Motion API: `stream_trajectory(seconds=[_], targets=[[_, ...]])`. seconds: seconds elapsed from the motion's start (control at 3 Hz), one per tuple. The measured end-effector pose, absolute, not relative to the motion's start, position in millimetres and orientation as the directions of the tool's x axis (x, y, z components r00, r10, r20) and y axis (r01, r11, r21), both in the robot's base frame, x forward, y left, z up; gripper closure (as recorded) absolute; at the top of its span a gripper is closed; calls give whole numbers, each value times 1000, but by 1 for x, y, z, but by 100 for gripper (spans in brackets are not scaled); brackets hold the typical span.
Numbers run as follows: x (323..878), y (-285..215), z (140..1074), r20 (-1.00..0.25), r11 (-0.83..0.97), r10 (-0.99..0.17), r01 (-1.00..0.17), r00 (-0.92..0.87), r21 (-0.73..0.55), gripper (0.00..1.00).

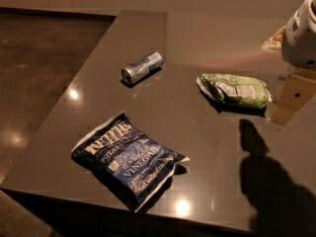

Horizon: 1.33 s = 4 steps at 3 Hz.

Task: Move blue chip bag near green jalapeno chip bag

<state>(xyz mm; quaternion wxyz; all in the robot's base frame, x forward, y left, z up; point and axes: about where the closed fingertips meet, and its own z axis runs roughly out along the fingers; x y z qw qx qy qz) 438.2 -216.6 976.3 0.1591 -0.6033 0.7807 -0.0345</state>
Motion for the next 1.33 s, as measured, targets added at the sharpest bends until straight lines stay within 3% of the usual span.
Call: stream_trajectory(seconds=[0.67,1.33], targets=[[434,-208,968,-229,266,-950,-935,-213,-235,0],[411,-161,925,-317,206,-937,-966,-150,-153,0]])
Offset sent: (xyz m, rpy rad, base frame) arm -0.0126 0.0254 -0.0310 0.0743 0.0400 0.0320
